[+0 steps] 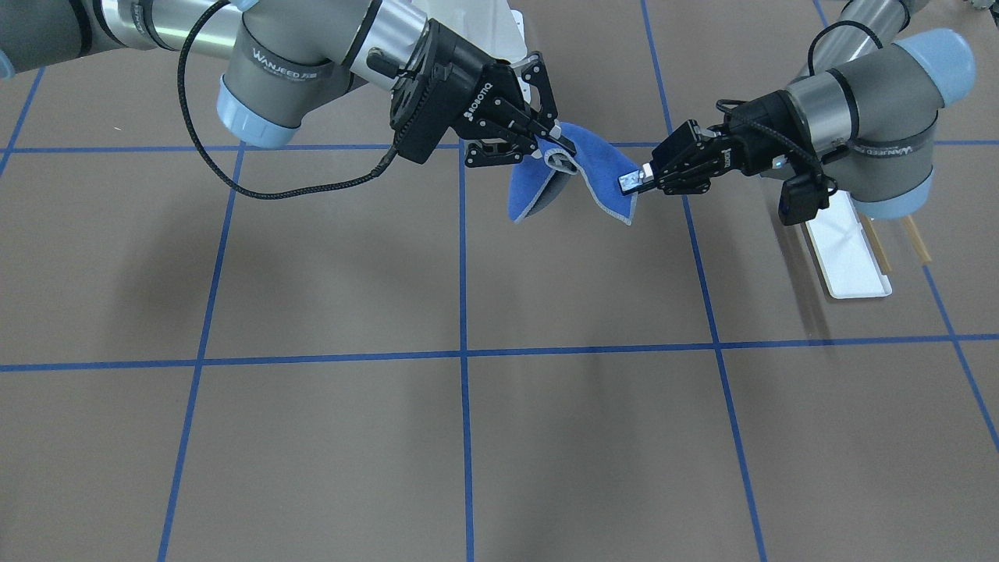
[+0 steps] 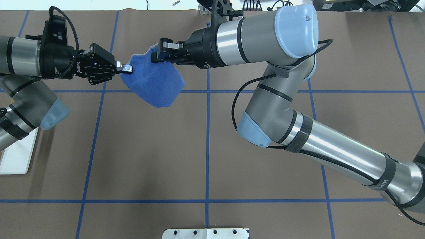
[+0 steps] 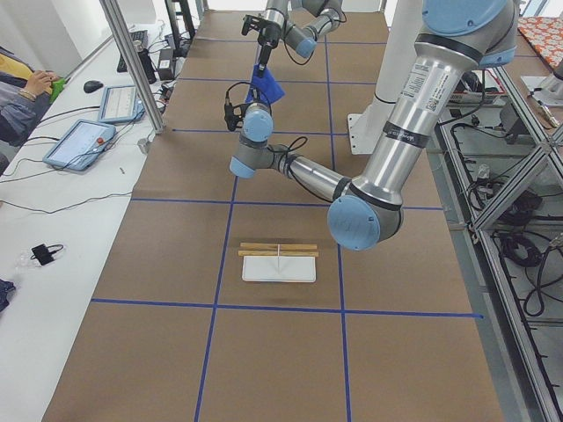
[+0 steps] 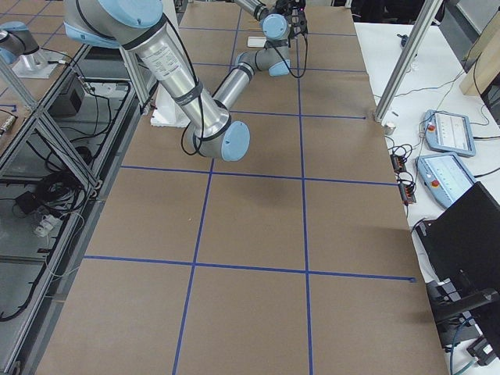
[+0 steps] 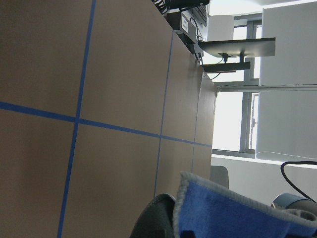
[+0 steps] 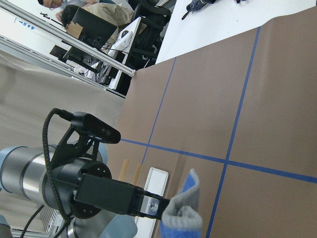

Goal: Hang towel on rack

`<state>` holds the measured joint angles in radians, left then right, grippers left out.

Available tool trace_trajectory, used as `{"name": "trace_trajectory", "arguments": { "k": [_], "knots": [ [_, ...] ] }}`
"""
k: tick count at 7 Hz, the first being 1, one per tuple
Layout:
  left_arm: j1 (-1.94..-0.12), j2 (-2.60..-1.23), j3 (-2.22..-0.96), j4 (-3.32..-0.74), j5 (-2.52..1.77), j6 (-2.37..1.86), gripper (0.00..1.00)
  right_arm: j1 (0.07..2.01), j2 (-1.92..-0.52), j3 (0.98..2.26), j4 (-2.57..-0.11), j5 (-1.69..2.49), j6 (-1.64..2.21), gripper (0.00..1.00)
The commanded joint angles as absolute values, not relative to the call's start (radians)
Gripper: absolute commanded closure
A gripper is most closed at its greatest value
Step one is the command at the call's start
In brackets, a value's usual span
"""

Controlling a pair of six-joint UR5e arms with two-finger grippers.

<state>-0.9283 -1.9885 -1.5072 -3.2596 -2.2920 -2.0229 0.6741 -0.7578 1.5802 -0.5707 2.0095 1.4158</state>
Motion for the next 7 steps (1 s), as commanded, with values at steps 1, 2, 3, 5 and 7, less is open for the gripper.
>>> {"name": "trace_trajectory", "arguments": {
  "k": [1,2,3,5,7],
  "knots": [
    [-0.93,-1.991,-1.509,-3.281,-2.293,-2.01,1.0,0.675,-0.772,1.582,-0.555,2.008,1.42,0.28],
    [-0.948,-1.991,-1.512,-3.299,-2.292,-2.01,1.0,0.69,-0.781,1.588,-0.555,2.008,1.448,0.0],
    [-0.994,-1.991,-1.519,-3.303,-2.295,-2.003,1.0,0.727,-0.802,1.598,-0.554,2.009,1.442,0.0],
    [-1.04,-1.936,-1.549,-3.312,-2.304,-1.885,1.0,0.806,-0.908,1.676,-0.558,2.013,1.434,0.0],
    [-1.106,-1.785,-1.572,-3.312,-2.394,-1.659,1.0,0.892,-1.052,1.747,-0.571,2.028,1.404,0.0]
  ]
}}
